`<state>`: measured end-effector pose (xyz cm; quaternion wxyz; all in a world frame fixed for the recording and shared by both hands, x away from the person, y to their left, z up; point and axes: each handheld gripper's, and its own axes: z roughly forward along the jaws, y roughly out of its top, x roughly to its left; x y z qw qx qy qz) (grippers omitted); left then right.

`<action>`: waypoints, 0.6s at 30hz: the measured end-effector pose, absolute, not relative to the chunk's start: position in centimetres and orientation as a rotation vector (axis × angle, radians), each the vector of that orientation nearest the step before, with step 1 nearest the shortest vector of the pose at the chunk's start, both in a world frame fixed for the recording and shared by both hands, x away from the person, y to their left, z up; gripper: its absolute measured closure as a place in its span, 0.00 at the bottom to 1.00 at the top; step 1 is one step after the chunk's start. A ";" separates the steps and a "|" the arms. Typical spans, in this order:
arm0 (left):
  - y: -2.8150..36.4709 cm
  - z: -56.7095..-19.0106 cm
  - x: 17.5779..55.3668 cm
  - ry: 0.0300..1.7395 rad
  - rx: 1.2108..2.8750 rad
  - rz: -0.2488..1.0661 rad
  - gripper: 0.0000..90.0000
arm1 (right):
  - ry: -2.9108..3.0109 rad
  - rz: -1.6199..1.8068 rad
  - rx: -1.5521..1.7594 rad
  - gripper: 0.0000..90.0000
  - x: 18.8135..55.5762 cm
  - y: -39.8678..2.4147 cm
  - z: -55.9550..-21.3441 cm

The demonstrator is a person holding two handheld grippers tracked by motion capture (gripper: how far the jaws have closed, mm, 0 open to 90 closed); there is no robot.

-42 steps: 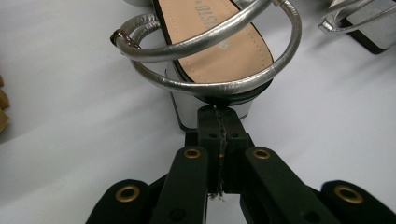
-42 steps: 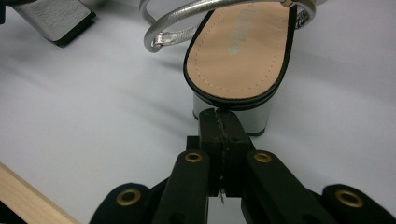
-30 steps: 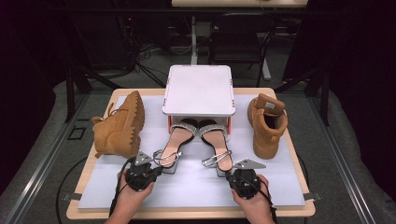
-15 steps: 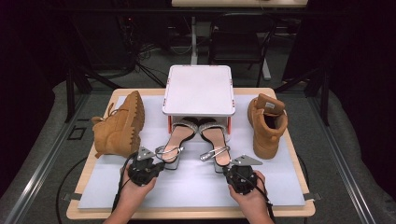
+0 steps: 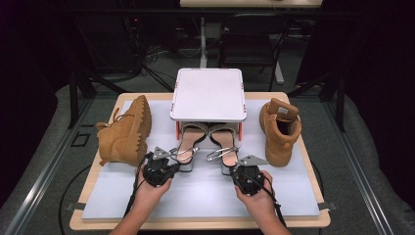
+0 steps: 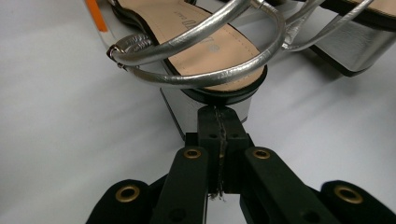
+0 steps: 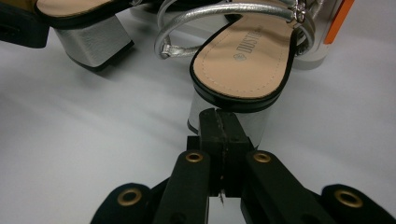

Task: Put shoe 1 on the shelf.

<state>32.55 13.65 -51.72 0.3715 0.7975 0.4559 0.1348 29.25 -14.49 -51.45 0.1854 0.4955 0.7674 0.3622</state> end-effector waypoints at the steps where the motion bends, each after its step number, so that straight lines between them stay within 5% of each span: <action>1: 13.4 -51.7 32.8 1.166 2.052 0.354 1.00 | 2.163 1.020 1.404 1.00 29.6 -14.5 -51.5; 18: 12.2 -51.4 35.8 1.212 2.000 0.386 1.00 | 2.130 1.016 1.418 1.00 33.0 -13.6 -51.8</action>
